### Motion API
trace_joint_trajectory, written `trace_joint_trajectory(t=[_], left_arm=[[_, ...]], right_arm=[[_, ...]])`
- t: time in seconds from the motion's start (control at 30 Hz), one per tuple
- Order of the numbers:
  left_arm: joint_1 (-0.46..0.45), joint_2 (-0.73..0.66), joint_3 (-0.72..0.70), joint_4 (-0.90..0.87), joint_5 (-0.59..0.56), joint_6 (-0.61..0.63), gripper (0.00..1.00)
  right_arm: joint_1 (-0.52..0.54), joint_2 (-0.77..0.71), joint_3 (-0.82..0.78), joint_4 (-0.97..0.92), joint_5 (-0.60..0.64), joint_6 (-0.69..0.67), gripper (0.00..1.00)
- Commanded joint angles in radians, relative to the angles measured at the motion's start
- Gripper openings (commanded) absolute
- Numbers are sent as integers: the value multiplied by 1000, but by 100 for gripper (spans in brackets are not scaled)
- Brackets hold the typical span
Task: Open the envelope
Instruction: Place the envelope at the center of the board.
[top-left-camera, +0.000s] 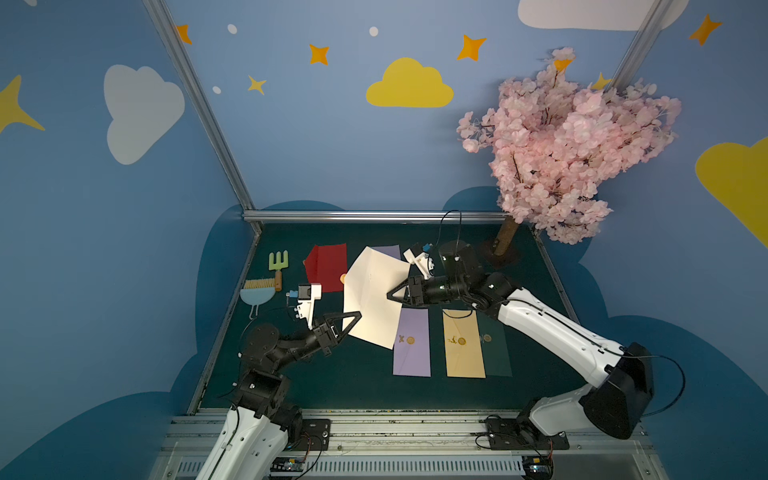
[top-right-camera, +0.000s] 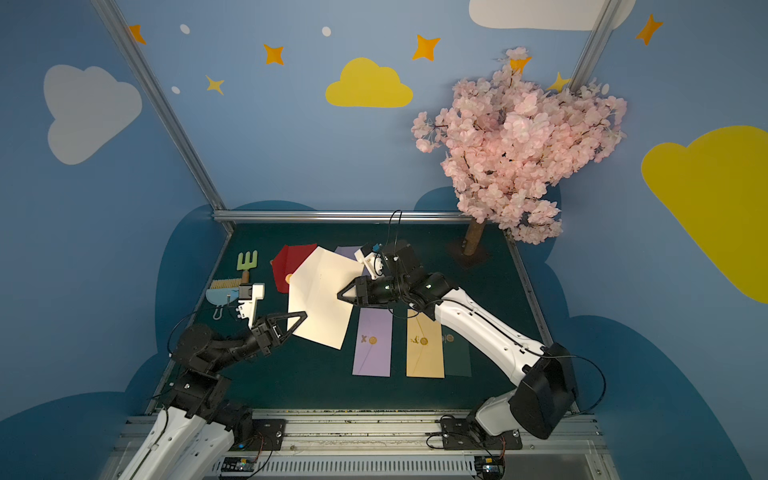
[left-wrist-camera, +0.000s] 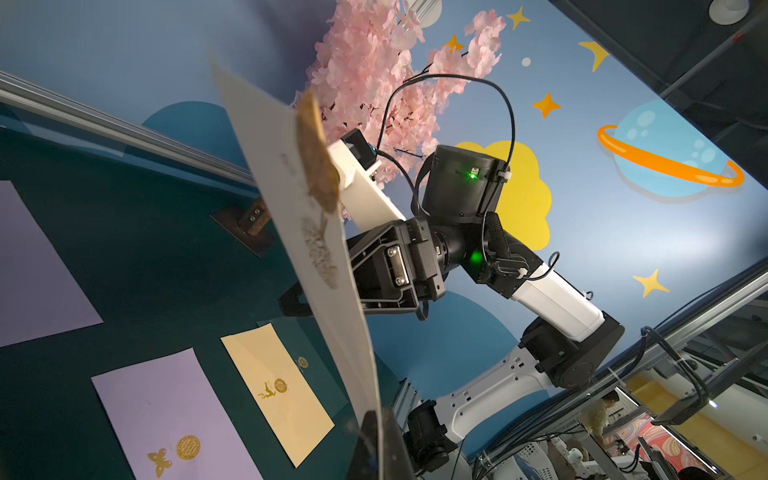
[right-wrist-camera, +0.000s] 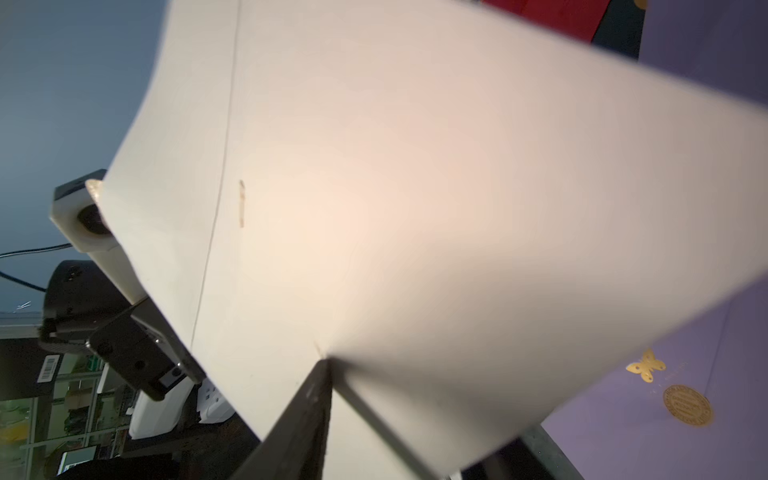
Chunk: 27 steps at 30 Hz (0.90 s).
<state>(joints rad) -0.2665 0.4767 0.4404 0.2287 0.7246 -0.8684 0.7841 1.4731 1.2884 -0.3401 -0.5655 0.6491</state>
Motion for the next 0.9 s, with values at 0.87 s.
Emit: trace_joint_trajectory(t=[0.87], left_arm=[[7,220,112,37,-109,74,3]], right_arm=[[-41,-291,48,-471,586,-170,50]])
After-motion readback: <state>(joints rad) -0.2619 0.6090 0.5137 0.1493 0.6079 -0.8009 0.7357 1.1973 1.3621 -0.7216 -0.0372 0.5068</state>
